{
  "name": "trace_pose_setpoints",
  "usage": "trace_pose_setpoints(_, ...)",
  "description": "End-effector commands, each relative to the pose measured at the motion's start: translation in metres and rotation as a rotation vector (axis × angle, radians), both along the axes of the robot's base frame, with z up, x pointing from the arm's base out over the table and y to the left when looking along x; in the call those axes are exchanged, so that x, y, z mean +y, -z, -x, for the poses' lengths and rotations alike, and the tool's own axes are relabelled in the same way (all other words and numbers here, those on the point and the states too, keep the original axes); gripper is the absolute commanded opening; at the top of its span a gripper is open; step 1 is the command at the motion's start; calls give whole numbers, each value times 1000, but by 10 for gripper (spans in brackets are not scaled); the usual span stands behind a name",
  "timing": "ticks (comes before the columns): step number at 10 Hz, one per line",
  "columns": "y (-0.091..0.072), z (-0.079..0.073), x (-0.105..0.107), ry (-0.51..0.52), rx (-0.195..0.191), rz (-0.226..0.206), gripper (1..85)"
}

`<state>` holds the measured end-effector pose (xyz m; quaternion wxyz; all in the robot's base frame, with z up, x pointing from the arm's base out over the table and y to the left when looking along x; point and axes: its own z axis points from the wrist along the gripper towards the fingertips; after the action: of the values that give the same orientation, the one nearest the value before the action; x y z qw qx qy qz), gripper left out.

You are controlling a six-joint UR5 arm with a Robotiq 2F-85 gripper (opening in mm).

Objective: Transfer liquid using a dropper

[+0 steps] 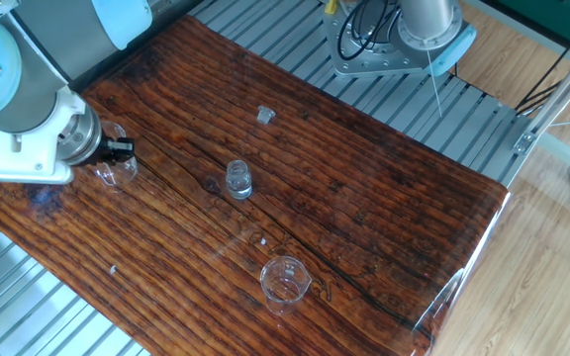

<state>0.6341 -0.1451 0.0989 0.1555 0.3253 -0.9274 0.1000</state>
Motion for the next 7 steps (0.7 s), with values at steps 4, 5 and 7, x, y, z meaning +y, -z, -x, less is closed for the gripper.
trace_pose_setpoints(4,2,0,4,6,-7,-19,293)
trace_pose_setpoints(5,3,0,4,6,-7,-19,293)
trace_pose_setpoints(7,1,0,4,6,-8,-15,287)
